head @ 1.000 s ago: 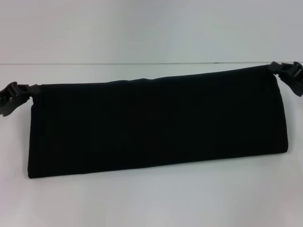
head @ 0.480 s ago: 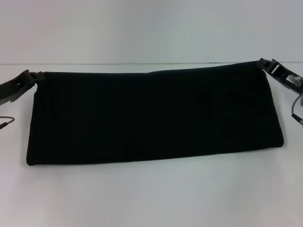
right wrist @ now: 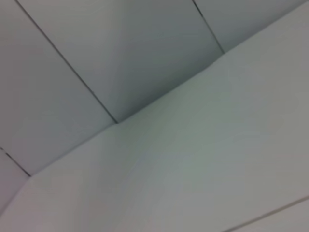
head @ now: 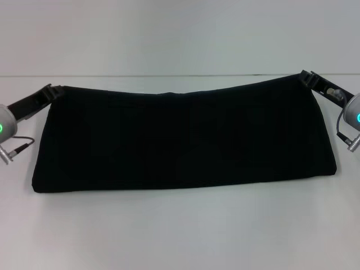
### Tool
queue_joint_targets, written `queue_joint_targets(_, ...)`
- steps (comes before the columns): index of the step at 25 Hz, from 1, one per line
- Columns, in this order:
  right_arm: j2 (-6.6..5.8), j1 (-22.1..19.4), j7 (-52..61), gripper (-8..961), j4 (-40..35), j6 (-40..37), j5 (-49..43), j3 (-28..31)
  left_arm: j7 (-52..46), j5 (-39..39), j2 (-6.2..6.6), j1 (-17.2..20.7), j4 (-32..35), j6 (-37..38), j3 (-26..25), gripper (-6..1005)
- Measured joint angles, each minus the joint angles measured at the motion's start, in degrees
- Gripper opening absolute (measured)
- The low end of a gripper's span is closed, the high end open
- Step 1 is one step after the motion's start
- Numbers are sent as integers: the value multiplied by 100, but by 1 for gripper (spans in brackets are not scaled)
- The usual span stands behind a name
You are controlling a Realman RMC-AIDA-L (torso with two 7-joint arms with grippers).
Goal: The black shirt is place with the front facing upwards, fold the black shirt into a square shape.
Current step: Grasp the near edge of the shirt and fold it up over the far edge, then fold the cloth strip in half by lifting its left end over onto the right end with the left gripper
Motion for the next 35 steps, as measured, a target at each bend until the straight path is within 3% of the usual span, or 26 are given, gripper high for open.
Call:
queue_joint_targets(5,6,50,-680,2,136,124,218,28,211,-192,-220,-79,0,-636,2,1)
queue_joint_targets(11,9,52,-1674,154,384,135,853,14,1081,-901,-398,-91,-69,-850,10,50)
queue_joint_targets(14,3,19,-1744,311,406,60,892,42,1220,-1090,-422,-67,-75,-926,10,98)
queue_joint_targets(18,-25,-148,-1721,545,382,-342,884,10,1207,-1167,-372,28,-78,-1018,-5,277)
queue_joint_targets(19,-26,-191,-1718,606,376,-446,872,0,1188,-1169,-343,68,-78,-1020,-10,322)
queue_joint_targets(21,-37,-296,-1710,633,366,-632,847,-62,1096,-1174,-262,163,-79,-1002,-4,463)
queue_joint_targets(22,-47,-396,-1705,647,359,-819,838,-243,914,-1169,-154,287,-109,-858,19,533)
queue_joint_targets(24,-51,-454,-1709,674,354,-940,838,-382,821,-1160,-83,362,-154,-694,49,561)
queue_joint_targets(25,-57,-572,-1734,687,306,-1248,837,-767,742,-1152,-25,422,-201,-518,83,575)
queue_joint_targets(26,-57,-572,-1734,701,306,-1248,837,-767,661,-1145,67,499,-273,-286,150,589)
queue_joint_targets(29,-56,-770,-1757,741,106,-1777,837,-1494,85,-1128,365,771,-460,587,581,631)
queue_joint_targets(35,-59,-1190,-1794,749,-424,-2810,831,-2959,-1526,-1122,808,1319,-379,2185,1500,687)
